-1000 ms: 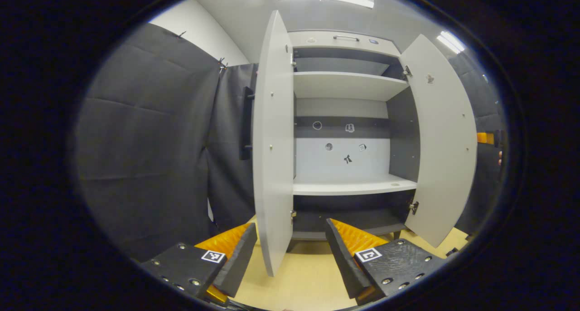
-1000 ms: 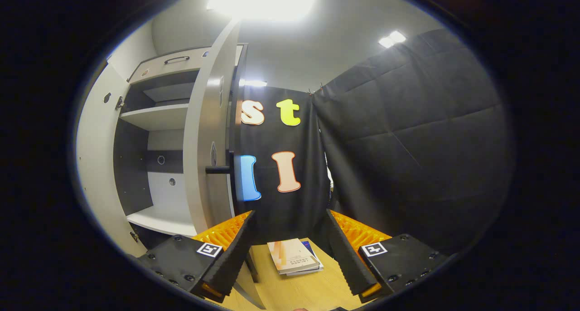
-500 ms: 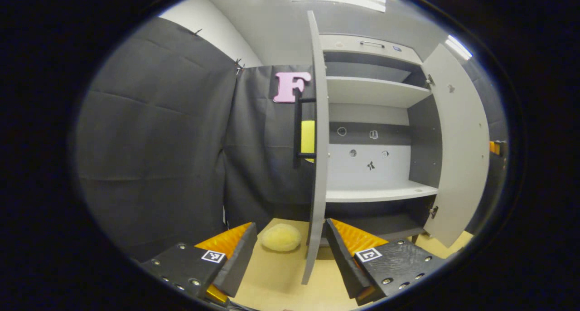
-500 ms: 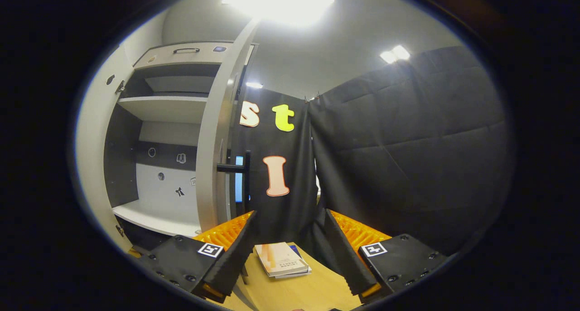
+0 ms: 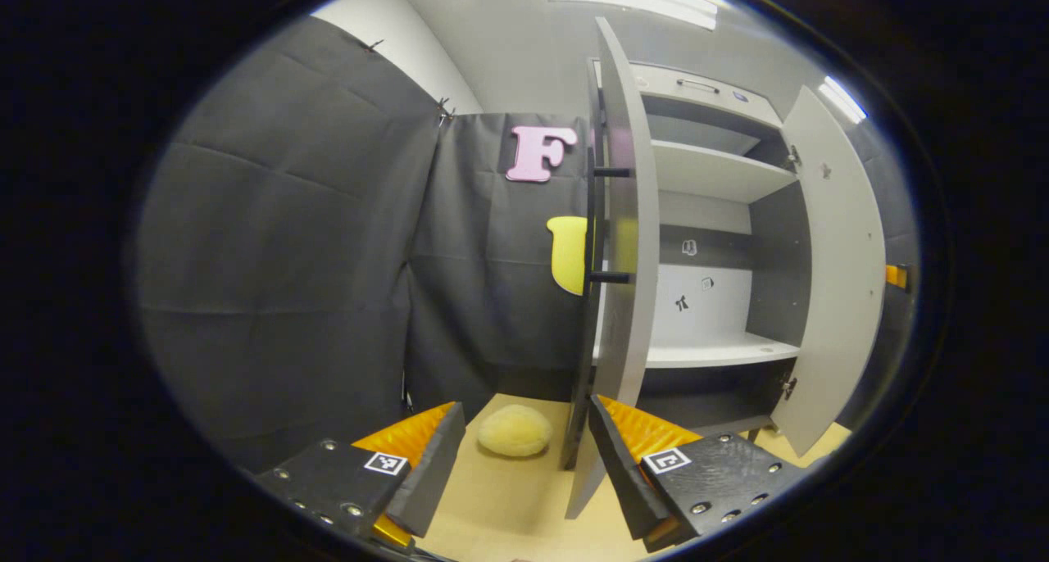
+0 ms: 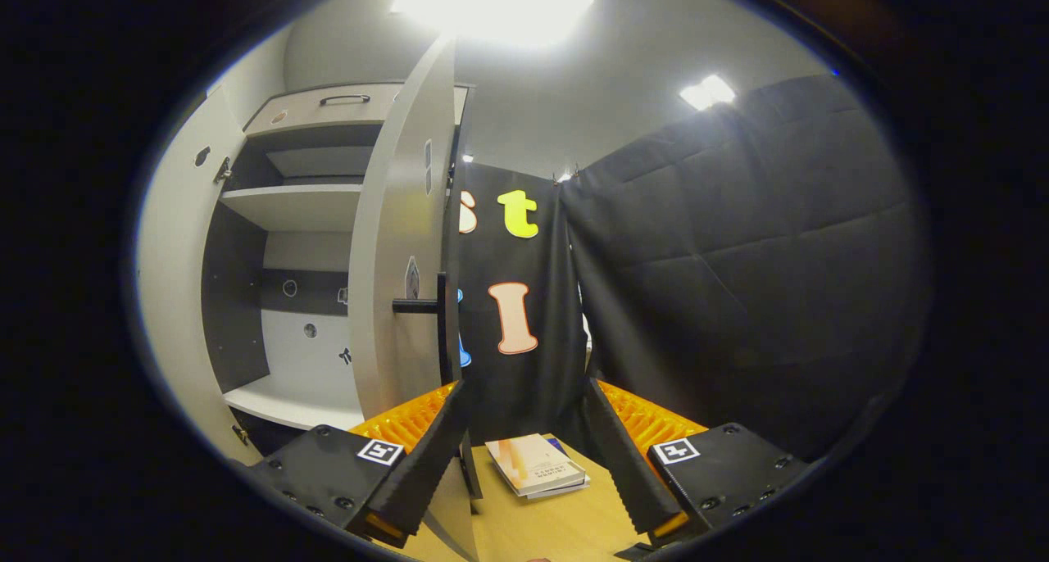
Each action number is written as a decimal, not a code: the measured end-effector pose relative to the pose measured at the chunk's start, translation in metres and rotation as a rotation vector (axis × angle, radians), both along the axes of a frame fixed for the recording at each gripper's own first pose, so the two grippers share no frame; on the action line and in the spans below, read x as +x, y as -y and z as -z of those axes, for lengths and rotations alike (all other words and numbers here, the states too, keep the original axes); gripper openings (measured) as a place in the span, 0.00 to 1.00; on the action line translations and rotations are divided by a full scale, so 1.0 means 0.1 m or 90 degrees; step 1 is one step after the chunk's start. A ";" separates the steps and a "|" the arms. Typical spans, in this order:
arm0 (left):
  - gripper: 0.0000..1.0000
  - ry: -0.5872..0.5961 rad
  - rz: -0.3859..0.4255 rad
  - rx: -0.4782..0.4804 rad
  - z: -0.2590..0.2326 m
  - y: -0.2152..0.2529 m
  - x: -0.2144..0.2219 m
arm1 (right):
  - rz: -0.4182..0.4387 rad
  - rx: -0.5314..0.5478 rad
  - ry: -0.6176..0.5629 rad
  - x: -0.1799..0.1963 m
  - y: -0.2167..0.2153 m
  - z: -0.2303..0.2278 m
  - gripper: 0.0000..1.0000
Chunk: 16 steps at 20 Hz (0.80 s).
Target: Grasp the bottle in the cabinet with the left hand and place it on the coaster, then close the right door with the right hand and the left door with the left hand.
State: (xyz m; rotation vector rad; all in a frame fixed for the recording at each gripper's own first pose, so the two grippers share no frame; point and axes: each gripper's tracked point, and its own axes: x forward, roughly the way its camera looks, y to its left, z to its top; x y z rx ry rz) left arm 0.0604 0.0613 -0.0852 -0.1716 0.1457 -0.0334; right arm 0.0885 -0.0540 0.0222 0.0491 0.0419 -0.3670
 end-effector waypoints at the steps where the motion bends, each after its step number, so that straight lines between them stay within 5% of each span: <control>1: 0.89 0.000 0.001 -0.001 0.00 -0.02 0.00 | -0.003 0.004 0.001 0.00 -0.05 0.00 0.95; 9: 0.89 -0.009 -0.002 -0.010 0.13 -0.28 0.00 | -0.025 -0.005 -0.003 0.06 -0.43 -0.02 0.95; 16: 0.89 -0.014 -0.021 -0.006 0.18 -0.54 -0.05 | -0.097 0.008 0.000 0.26 -0.94 -0.04 0.92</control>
